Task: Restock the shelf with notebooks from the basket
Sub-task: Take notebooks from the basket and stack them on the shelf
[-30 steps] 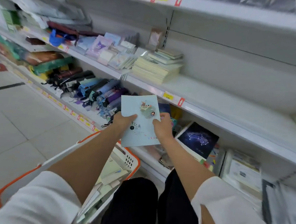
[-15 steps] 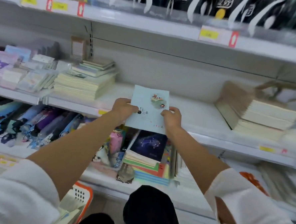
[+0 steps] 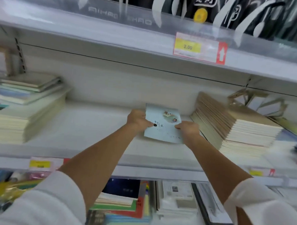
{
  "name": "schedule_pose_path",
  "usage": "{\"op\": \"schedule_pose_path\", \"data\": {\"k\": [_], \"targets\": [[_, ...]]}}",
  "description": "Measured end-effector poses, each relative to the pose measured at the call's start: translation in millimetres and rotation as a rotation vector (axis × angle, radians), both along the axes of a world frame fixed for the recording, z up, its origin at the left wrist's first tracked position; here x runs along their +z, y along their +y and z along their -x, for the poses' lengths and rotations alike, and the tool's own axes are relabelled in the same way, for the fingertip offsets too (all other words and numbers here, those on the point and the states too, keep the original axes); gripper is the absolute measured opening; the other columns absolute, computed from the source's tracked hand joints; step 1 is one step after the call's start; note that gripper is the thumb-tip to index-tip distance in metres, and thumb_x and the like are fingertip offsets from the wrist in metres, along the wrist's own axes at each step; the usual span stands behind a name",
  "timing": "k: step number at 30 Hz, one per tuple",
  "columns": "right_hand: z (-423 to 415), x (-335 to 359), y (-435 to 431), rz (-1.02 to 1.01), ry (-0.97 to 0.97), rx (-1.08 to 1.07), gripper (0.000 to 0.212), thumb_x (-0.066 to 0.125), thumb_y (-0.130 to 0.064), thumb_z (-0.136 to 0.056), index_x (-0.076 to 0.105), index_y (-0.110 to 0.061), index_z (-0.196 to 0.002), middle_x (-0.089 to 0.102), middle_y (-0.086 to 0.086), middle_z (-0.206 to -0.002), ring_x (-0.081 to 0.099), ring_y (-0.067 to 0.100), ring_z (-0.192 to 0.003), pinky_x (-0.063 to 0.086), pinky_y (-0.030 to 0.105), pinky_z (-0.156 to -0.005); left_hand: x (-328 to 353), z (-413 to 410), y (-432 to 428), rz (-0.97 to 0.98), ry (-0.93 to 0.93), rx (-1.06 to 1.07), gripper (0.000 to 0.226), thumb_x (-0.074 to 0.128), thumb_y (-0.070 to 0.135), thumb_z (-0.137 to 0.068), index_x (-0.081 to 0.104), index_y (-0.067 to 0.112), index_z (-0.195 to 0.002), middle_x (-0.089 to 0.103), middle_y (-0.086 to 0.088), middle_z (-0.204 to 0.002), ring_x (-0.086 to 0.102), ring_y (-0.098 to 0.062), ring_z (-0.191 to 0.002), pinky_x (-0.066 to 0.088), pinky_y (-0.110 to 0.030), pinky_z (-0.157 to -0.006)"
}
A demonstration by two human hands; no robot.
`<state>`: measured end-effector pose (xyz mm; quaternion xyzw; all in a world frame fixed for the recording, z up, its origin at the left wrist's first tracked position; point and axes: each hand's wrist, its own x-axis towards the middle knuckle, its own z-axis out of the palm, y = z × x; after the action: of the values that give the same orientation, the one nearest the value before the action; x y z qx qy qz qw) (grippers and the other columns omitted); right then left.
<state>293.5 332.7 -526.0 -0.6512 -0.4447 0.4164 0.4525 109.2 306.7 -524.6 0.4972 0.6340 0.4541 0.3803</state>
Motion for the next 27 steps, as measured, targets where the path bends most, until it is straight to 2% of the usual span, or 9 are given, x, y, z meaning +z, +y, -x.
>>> {"op": "schedule_pose_path", "data": {"k": [4,5,6,7,8,9,15,21,27], "targets": [[-24.2,-10.3,29.0,-0.015,-0.146,-0.017,0.008,0.067,0.002,-0.077,0.066,0.003,-0.084,0.054,0.017,-0.078,0.046,0.020,-0.075,0.036,0.031,-0.065,-17.8,-22.3,25.3,0.006,0.033,0.016,0.023,0.072,0.002,-0.076,0.063,0.015,-0.092,0.057,-0.002,-0.101,0.057,-0.020,-0.095,0.044,-0.023,-0.082],[-29.4,-14.1,34.8,-0.022,-0.144,-0.019,0.017,0.066,0.004,-0.076,0.067,0.009,-0.092,0.045,0.000,-0.086,0.044,0.020,-0.077,0.036,0.032,-0.066,-21.6,-27.0,29.5,0.014,0.059,0.006,0.030,0.071,0.003,-0.078,0.064,0.013,-0.106,0.058,-0.002,-0.112,0.057,-0.020,-0.104,0.043,-0.022,-0.086],[-33.8,-17.3,39.4,-0.025,-0.142,-0.018,0.020,0.066,0.006,-0.075,0.067,0.009,-0.095,0.040,0.014,-0.122,0.044,0.021,-0.077,0.039,0.033,-0.067,-26.4,-30.6,34.4,0.023,0.092,-0.012,0.043,0.070,0.004,-0.079,0.061,0.012,-0.121,0.056,-0.002,-0.124,0.055,-0.019,-0.115,0.043,-0.022,-0.093],[-37.3,-20.2,42.4,-0.025,-0.135,-0.010,0.019,0.066,0.007,-0.076,0.069,0.004,-0.094,0.040,-0.002,-0.103,0.048,0.021,-0.076,0.046,0.036,-0.068,-31.5,-32.9,39.0,0.028,0.123,-0.038,0.053,0.069,0.004,-0.080,0.056,0.012,-0.130,0.053,-0.002,-0.133,0.053,-0.019,-0.122,0.043,-0.024,-0.099],[-40.8,-24.6,45.9,-0.018,-0.128,-0.008,0.020,0.066,0.007,-0.077,0.070,0.000,-0.096,0.054,0.027,-0.120,0.055,0.023,-0.077,0.054,0.041,-0.074,-36.4,-34.4,42.2,0.029,0.159,-0.071,0.056,0.068,0.002,-0.081,0.053,0.012,-0.134,0.051,-0.004,-0.137,0.051,-0.020,-0.125,0.043,-0.027,-0.103],[-43.3,-28.3,48.4,-0.018,-0.119,-0.009,0.023,0.067,0.006,-0.078,0.070,-0.002,-0.100,0.069,0.023,-0.101,0.062,0.026,-0.083,0.056,0.044,-0.082,-40.8,-35.1,45.2,0.023,0.191,-0.101,0.055,0.067,0.002,-0.082,0.053,0.013,-0.134,0.050,-0.005,-0.139,0.051,-0.020,-0.126,0.042,-0.029,-0.104],[-53.2,-34.1,51.3,-0.001,-0.262,0.133,0.045,0.074,-0.014,-0.083,0.061,-0.010,-0.126,0.060,0.009,-0.121,0.055,0.018,-0.095,0.041,0.024,-0.076,-48.4,-37.0,44.1,0.074,0.553,-0.207,0.049,0.059,0.023,-0.088,0.047,0.023,-0.136,0.045,-0.003,-0.140,0.045,-0.023,-0.127,0.039,-0.036,-0.106],[-80.2,-31.9,38.1,0.092,-0.350,0.578,0.068,0.087,-0.024,-0.068,0.053,-0.025,-0.127,0.055,-0.004,-0.121,0.057,0.005,-0.103,0.045,0.017,-0.080,-42.6,-25.9,34.3,0.137,0.383,-0.397,0.073,0.085,0.025,-0.068,0.046,0.022,-0.130,0.049,0.002,-0.123,0.055,-0.017,-0.110,0.049,-0.029,-0.092],[-82.1,-44.2,47.1,-0.100,-0.559,0.424,0.038,0.079,-0.016,-0.077,0.067,-0.016,-0.114,0.056,0.001,-0.107,0.054,0.013,-0.090,0.041,0.020,-0.075,-53.7,-27.2,42.0,-0.028,0.347,-0.253,0.037,0.076,0.004,-0.076,0.062,0.011,-0.110,0.055,-0.011,-0.125,0.057,-0.022,-0.087,0.051,-0.030,-0.082]]}}
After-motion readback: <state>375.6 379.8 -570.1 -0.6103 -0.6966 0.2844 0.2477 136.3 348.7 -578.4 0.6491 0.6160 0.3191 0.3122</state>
